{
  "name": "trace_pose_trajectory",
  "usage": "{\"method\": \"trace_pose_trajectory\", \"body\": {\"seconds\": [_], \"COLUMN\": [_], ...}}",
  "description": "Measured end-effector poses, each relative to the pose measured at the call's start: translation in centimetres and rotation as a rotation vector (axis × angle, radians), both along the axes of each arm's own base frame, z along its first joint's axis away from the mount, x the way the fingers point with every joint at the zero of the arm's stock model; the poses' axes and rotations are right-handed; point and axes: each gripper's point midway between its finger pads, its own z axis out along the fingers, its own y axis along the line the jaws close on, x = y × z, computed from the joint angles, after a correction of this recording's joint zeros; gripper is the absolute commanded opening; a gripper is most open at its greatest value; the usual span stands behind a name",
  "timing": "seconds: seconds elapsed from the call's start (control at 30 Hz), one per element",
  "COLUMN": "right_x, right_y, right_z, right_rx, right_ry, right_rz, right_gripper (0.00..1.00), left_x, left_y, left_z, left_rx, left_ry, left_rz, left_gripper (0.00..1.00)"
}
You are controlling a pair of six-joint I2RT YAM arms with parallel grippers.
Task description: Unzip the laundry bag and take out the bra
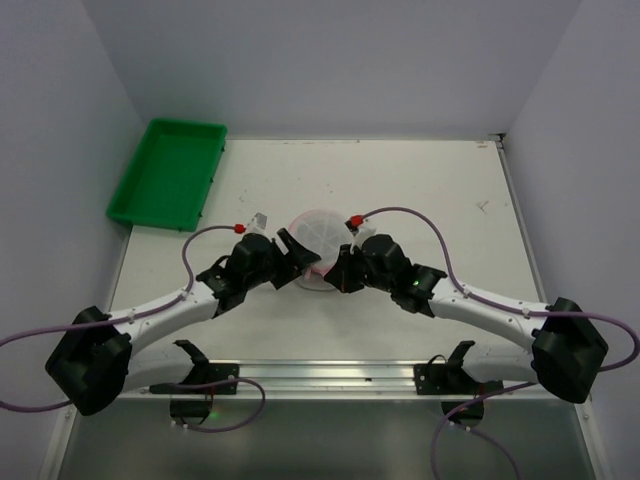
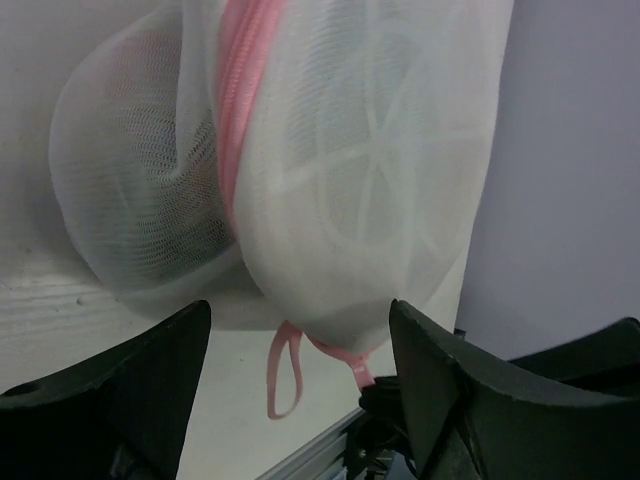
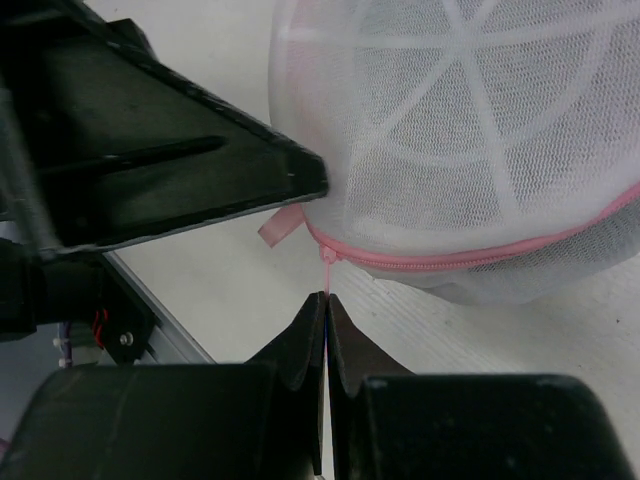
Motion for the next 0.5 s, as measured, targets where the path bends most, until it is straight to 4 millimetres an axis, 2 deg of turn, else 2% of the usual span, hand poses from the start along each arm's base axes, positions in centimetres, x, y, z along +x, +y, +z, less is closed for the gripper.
{"method": "trace_pose_trajectory", "body": {"seconds": [0.07,0.1,0.17,0.2,0.23,0.3,0.5], "right_x": [-0.1,-0.1,-0.1,-0.1,0.0,0.2,0.5], "right_y": [0.2,0.2,0.1,-0.1,-0.3,-0.7,-2.9], "right_z": [0.1,0.2,0.1,0.1,0.0,0.2,0.6], "right_rx": [0.001,0.001,-0.007,-0.012,-0.018,-0.028,-0.048], "right_ry": [-0.002,-0.004,-0.005,-0.007,-0.009,-0.02,-0.059], "right_rz": [0.005,0.004,-0.002,-0.009,-0.016,-0.036,-0.088], "right_gripper": [0.0,0.0,0.0,0.0,0.0,0.0,0.0], "left_x": [0.2,0.3,0.5,0.5,0.6,0.7,0.8], "left_y": [-0.4,-0.6,-0.7,-0.8,-0.9,-1.2,-1.2], "left_z": [-1.2,-1.6,-2.0,-2.0,-1.9,-1.5,-0.2], "left_rx": [0.007,0.01,0.01,0.009,0.005,-0.004,-0.012], "left_ry": [0.03,0.038,0.048,0.044,0.04,0.027,-0.01], "left_rz": [0.007,0.006,0.014,0.015,0.015,0.009,0.0], "left_gripper": [0.62,0.44,0.28,0.14,0.08,0.0,0.0]}}
